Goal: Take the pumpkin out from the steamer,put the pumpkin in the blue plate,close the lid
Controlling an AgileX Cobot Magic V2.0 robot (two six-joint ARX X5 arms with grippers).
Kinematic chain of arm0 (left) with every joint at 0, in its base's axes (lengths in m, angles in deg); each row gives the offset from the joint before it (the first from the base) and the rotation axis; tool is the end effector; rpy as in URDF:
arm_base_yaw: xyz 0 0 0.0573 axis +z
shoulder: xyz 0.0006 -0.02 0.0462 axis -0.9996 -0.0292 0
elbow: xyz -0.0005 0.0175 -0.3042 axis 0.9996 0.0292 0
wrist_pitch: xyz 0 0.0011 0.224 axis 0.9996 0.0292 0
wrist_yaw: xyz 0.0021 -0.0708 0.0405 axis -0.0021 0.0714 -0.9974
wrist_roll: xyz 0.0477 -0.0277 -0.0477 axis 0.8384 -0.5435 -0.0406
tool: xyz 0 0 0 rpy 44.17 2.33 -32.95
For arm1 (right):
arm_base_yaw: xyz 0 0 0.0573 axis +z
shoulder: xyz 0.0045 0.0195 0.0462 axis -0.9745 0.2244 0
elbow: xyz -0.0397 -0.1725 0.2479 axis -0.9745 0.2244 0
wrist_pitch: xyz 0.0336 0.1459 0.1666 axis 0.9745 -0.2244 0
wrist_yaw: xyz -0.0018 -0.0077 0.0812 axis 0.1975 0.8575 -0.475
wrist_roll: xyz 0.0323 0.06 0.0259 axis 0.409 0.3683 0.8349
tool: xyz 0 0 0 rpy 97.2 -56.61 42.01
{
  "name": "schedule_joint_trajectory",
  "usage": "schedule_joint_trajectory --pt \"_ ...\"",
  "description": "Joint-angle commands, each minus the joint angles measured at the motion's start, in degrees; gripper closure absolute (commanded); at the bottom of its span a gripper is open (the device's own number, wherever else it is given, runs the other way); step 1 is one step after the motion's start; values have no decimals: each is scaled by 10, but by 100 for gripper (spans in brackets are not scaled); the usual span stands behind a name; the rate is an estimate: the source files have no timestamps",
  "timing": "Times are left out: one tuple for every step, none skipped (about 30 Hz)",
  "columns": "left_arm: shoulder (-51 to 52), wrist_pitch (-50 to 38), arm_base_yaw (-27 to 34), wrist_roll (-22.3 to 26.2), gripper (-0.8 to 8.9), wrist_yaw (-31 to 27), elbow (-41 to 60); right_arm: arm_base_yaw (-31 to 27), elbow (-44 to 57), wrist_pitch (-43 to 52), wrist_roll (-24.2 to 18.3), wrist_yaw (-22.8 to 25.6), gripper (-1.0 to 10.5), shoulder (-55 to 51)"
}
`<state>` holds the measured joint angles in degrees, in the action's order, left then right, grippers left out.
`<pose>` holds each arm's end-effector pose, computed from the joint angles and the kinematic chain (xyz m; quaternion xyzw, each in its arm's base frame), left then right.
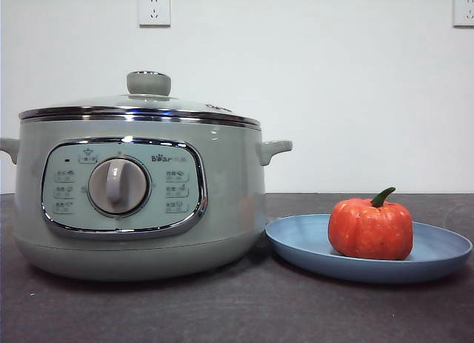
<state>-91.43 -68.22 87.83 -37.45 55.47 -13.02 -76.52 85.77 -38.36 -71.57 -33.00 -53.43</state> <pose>0.0564 -0.0005 0.1438 0.0294 0.1241 -0.0094 0.9918 0.0522 0.0148 0.1504 -0.0309 0.0730 0.1341 0.9878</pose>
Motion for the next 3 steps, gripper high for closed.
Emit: schedule_joint_trajectory --pt "1 0 2 -6 817 0 9 1 8 -1 5 0 945 0" --pt "1 0 2 -6 817 0 9 1 8 -1 5 0 945 0" --pt "1 0 2 -6 817 0 9 1 8 -1 5 0 945 0"
